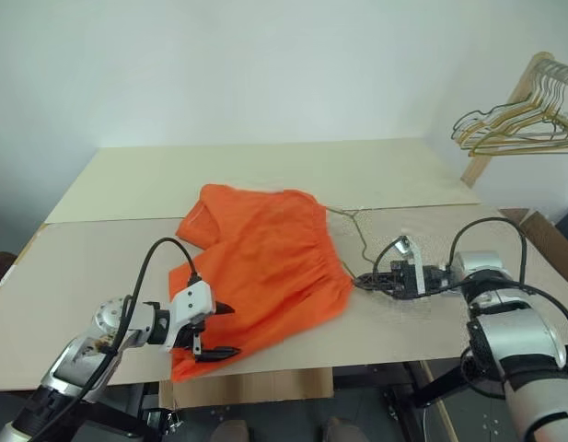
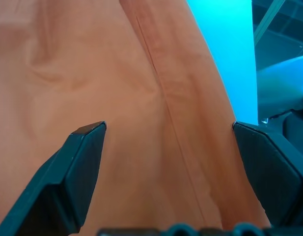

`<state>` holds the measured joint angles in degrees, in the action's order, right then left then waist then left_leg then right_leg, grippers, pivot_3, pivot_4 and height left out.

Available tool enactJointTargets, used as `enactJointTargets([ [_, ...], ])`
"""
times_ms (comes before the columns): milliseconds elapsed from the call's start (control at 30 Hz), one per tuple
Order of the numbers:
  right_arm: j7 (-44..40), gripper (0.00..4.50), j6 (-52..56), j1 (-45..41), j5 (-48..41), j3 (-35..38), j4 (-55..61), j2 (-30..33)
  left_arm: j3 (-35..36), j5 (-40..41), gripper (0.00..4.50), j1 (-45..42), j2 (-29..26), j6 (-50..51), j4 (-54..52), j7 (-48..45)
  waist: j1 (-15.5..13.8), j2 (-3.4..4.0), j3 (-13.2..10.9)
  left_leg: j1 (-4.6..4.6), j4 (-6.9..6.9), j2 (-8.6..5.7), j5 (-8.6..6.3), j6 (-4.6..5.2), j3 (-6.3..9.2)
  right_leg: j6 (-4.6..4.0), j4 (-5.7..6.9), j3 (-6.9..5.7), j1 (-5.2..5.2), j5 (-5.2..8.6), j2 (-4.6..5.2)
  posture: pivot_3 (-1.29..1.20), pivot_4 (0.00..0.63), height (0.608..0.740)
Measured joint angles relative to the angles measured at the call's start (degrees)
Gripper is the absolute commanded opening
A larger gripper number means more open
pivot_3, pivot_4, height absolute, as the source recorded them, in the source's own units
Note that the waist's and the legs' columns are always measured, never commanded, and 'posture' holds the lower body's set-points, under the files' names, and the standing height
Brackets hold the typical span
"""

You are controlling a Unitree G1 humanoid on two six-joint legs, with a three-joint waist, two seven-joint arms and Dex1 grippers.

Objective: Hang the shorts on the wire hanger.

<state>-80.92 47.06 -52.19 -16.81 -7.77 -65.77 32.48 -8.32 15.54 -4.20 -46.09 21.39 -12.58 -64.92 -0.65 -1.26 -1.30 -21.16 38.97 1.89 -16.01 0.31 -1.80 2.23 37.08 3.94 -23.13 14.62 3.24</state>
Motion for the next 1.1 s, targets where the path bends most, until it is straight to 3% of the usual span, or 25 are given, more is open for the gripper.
enactJointTargets([
  [400, 5.65, 0.0, -20.05, 10.06, 2.54, 3.62, 16.99, 0.0, 0.11, 0.02, 4.47, -2.06, 0.66, -0.85, 0.87, 0.16, 0.05, 0.01, 0.0, 0.0, 0.01, 0.01, 0.0, 0.0, 0.0, 0.0, 0.01, 0.0, 0.01, 0.0, 0.01, 0.06, 0.0, 0.74],
  [500, 7.03, 0.0, -23.93, 13.21, 3.29, 3.78, 22.35, -0.05, 2.82, 4.04, 4.47, -7.64, 4.03, -0.58, 1.68, 0.69, -0.31, 0.0, -0.01, -0.05, 0.06, 0.0, 0.01, -0.01, 0.03, 0.01, 0.01, -0.04, 0.01, -0.01, 0.03, 0.06, 0.0, 0.74],
  [600, 8.37, 0.0, -25.2, 14.97, 3.7, 3.73, 28.27, -0.26, 7.91, 8.78, 4.47, -19.07, 5.43, 0.01, 3.42, 1.11, -0.04, 0.0, 0.0, -0.06, 0.09, -0.02, 0.01, -0.01, 0.05, 0.02, 0.0, -0.05, 0.02, -0.02, 0.03, 0.05, 0.0, 0.74],
  [800, 9.98, 0.0, -25.14, 17.91, 3.84, 3.61, 38.52, 0.43, 10.15, 7.48, 4.47, -41.01, 3.74, -5.75, 21.91, -3.53, 1.16, 0.01, 0.0, -0.04, 0.03, -0.04, 0.01, -0.02, 0.06, 0.03, -0.03, -0.03, 0.02, -0.02, -0.01, 0.04, 0.0, 0.74],
  [933, 11.27, 0.0, -25.01, 19.46, 4.45, 2.37, 44.55, 0.83, 5.49, 1.63, 4.47, -54.98, 2.23, -14.74, 41.44, -14.73, 1.63, 0.01, 0.0, -0.06, 0.03, -0.06, 0.01, -0.02, 0.04, 0.05, -0.09, -0.04, 0.02, 0.0, -0.04, 0.03, 0.0, 0.74],
  [1100, 12.65, 0.0, -24.13, 20.37, 4.99, 0.91, 49.62, 1.03, 0.04, -5.05, 4.47, -66.32, 3.81, -25.02, 61.51, -25.88, 1.76, -0.01, -0.02, -0.15, 0.05, -0.05, 0.01, -0.01, 0.05, 0.06, -0.12, -0.05, -0.02, 0.01, -0.05, 0.01, 0.0, 0.74],
])
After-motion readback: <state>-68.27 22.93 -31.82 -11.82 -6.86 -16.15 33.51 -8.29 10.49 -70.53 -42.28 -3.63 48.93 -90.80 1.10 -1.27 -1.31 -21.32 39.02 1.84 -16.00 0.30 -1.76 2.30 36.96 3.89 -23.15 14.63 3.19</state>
